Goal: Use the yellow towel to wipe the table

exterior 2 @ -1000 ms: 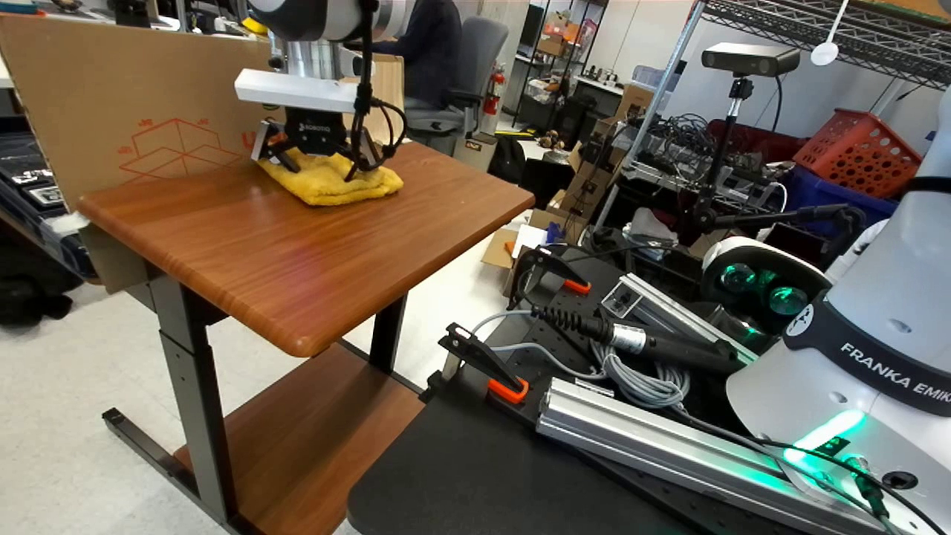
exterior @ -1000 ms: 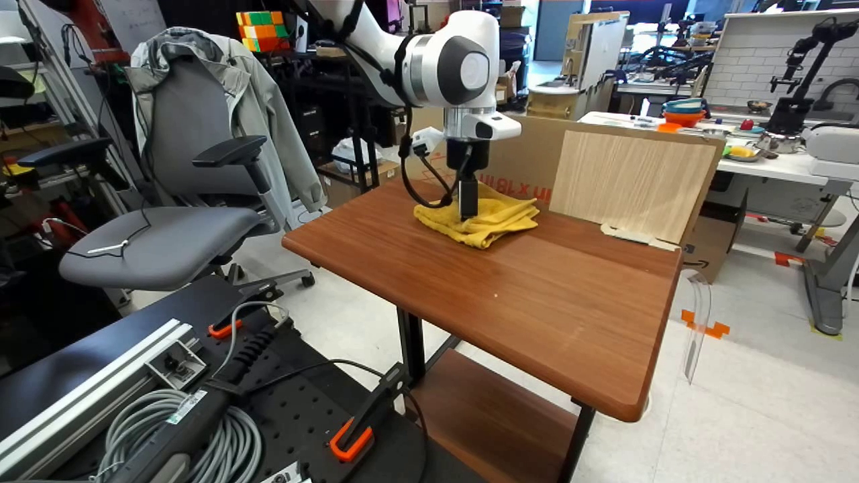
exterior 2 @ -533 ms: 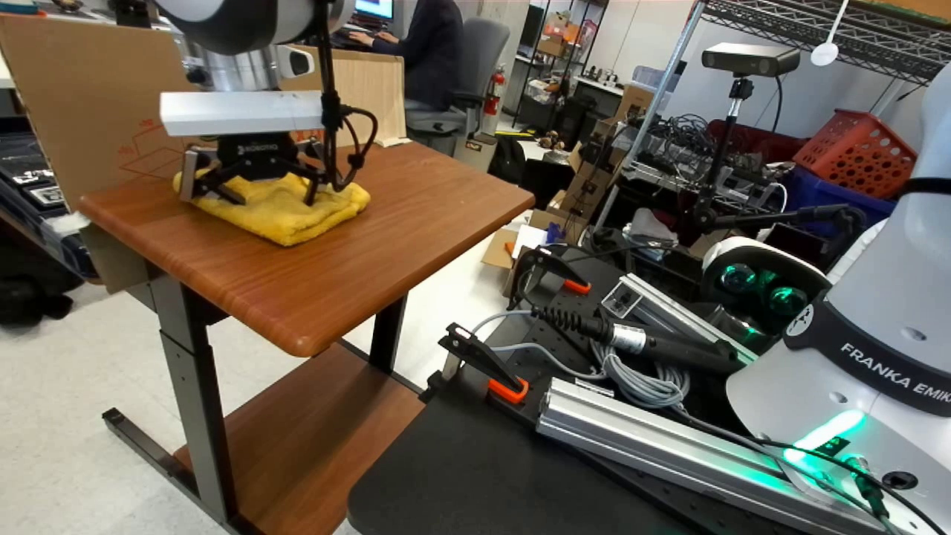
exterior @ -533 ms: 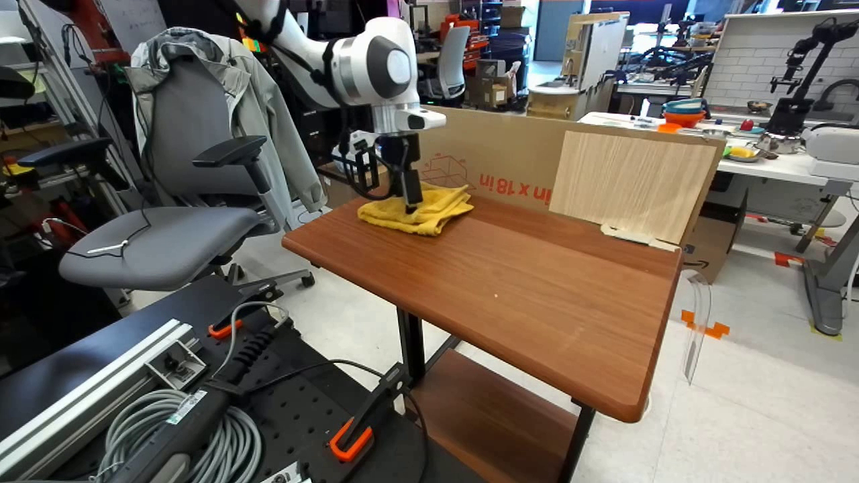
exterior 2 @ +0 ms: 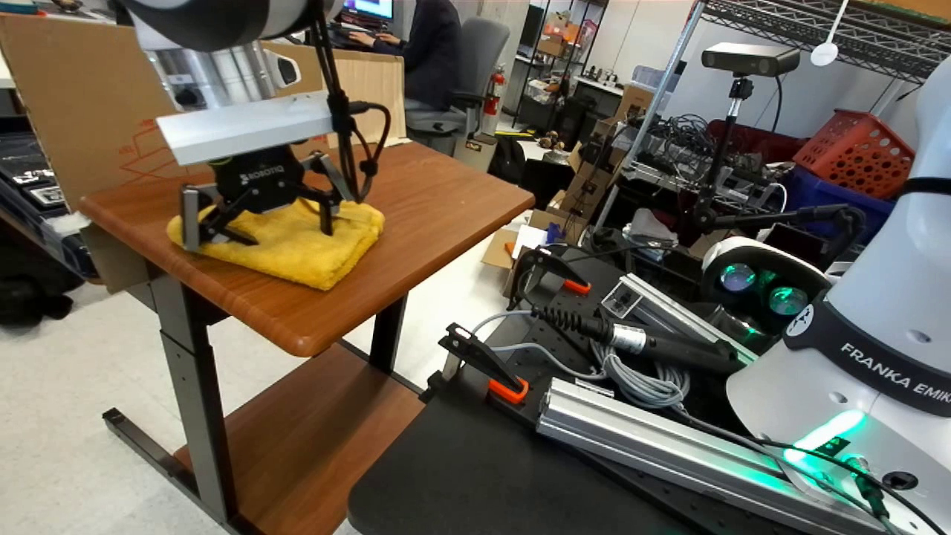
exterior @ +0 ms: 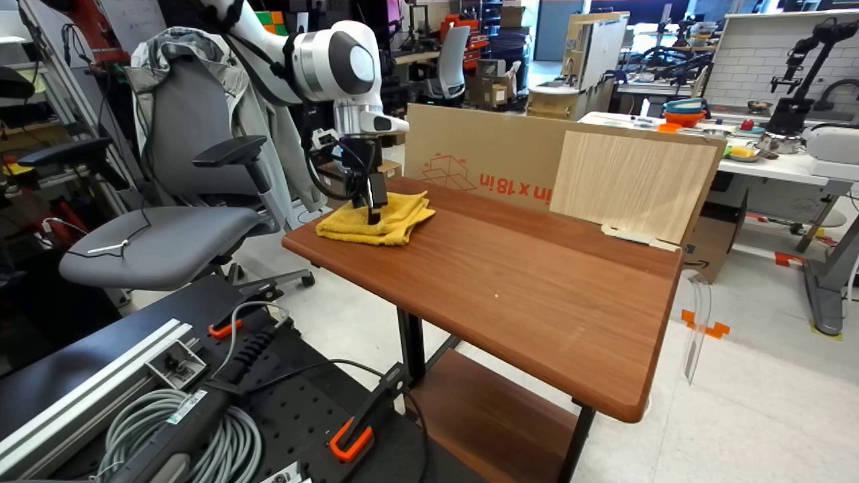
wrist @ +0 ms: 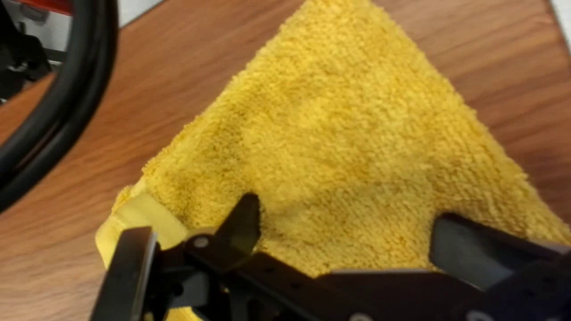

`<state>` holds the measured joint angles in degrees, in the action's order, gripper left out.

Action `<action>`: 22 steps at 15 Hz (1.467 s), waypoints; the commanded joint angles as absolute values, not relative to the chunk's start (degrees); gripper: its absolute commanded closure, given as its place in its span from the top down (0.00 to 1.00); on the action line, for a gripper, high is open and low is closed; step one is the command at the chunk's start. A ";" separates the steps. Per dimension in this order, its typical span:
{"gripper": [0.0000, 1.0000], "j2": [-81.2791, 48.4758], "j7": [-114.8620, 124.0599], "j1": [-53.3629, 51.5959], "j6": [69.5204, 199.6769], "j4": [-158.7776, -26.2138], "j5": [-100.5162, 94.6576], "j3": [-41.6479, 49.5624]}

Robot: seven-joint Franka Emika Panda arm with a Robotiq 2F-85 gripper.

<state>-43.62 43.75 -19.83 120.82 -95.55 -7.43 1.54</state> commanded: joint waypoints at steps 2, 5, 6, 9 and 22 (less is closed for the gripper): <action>1.00 -42.22 44.62 -15.35 116.60 -99.07 -7.62 5.50; 1.00 -42.35 45.17 -9.71 116.66 -98.54 -5.43 8.31; 1.00 -42.62 45.08 -7.68 116.87 -98.11 -4.91 9.26; 1.00 -44.31 46.02 -2.02 117.22 -96.78 -3.42 11.97; 1.00 -50.88 65.75 7.21 123.98 -87.15 6.70 15.10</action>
